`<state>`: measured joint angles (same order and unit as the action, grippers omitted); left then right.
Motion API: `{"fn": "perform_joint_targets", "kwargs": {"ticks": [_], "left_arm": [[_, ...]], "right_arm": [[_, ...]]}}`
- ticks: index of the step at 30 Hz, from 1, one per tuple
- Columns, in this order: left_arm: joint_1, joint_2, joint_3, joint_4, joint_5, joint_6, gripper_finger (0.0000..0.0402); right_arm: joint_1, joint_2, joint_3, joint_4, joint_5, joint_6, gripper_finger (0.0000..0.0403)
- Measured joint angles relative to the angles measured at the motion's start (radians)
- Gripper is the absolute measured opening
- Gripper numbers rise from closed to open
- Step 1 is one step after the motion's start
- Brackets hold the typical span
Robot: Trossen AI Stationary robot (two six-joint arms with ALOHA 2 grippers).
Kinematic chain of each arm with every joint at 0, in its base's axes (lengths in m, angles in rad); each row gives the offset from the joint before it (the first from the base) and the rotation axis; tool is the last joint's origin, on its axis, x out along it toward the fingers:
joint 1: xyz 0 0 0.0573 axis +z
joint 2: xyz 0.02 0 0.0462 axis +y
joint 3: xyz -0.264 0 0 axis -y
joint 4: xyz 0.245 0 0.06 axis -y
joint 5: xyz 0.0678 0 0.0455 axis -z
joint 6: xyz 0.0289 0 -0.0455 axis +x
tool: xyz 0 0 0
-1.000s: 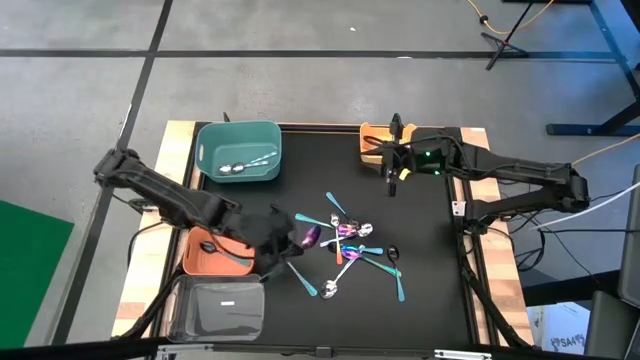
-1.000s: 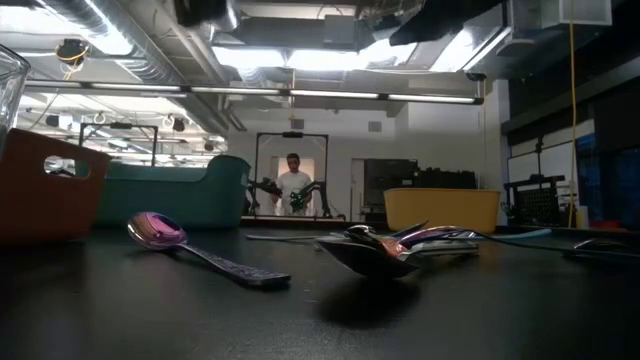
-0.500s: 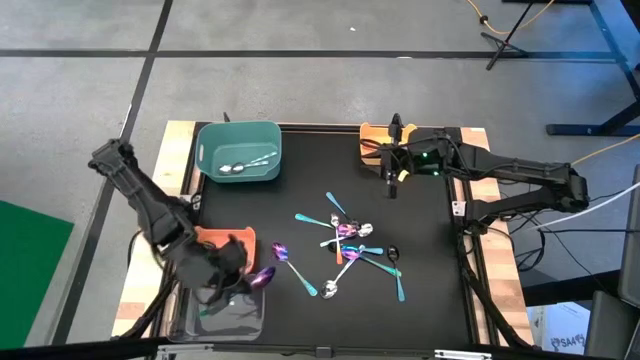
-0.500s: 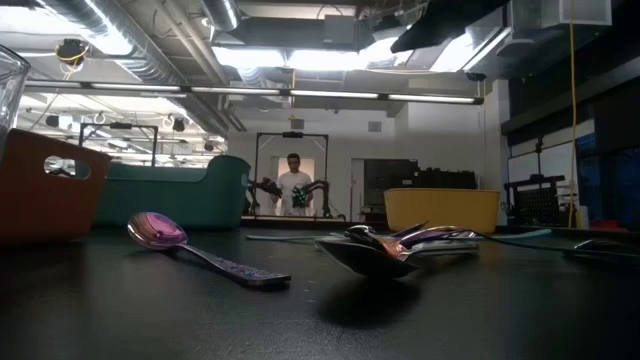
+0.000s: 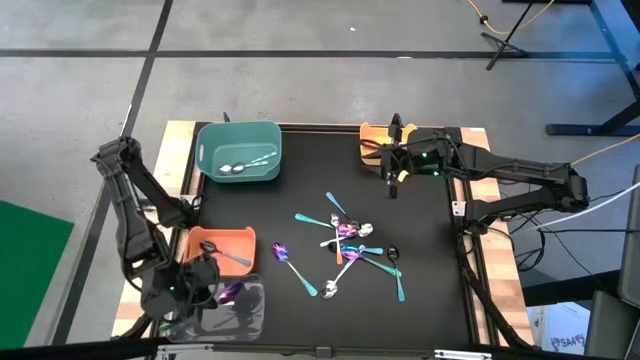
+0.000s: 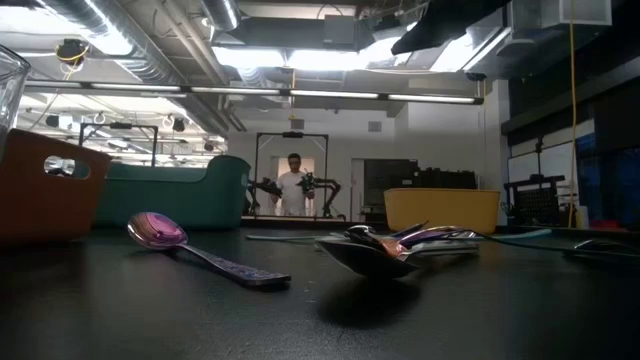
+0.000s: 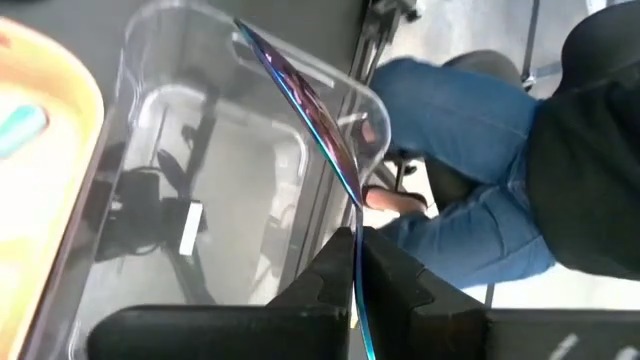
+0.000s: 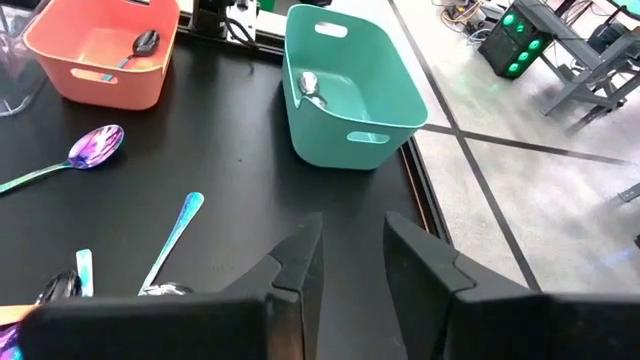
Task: Sort silverware by color (type)
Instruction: Put the violet spoon into the transparent bin
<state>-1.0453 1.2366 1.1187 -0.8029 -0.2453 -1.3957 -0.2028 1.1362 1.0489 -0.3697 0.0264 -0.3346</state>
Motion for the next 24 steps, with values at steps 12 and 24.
{"fn": "perform_joint_targets", "kwargs": {"ticks": [12,24], "left_arm": [[-0.065,0.032,0.000,-0.026,0.021,-0.078,0.0009],[-0.007,0.178,0.000,-0.028,-0.034,0.201,0.0009]], "right_arm": [[0.000,0.000,0.000,0.000,0.000,0.043,0.0097],[0.000,0.000,0.000,0.000,0.000,0.042,0.0097]]}}
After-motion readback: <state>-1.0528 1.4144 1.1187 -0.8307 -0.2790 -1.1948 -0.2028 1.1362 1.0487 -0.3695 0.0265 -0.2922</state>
